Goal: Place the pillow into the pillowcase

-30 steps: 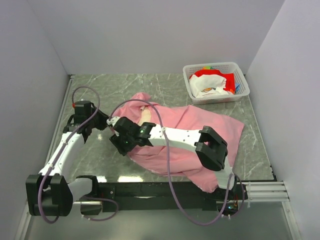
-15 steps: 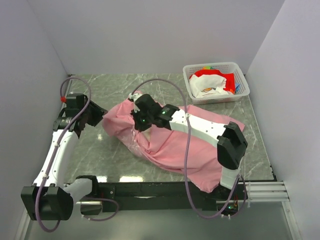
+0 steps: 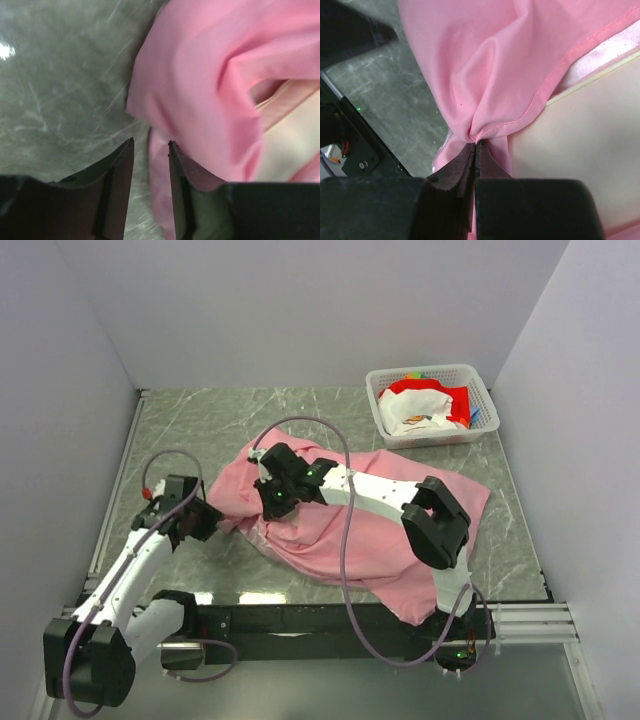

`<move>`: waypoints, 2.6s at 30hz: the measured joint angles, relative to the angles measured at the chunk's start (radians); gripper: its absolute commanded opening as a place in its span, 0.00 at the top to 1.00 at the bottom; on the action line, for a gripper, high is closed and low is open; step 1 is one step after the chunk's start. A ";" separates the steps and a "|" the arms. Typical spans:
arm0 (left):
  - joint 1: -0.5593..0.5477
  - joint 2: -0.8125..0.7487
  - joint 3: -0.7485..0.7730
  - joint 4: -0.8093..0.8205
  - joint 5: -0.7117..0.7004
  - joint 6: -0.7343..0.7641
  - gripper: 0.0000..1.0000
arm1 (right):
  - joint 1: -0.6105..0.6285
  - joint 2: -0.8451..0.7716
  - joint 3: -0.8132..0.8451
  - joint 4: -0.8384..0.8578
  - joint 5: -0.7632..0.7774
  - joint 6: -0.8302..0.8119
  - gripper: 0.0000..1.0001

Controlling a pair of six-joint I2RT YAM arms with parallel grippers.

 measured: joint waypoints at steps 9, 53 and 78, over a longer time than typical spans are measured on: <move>-0.077 0.093 -0.136 0.111 0.005 -0.150 0.22 | -0.020 0.013 0.008 0.003 0.006 0.011 1.00; 0.116 -0.001 0.214 -0.017 -0.190 0.154 0.20 | -0.179 -0.116 0.060 0.027 0.157 0.020 0.48; -0.427 0.286 0.104 0.184 -0.058 0.169 0.48 | -0.438 0.309 0.385 -0.106 -0.061 -0.190 0.45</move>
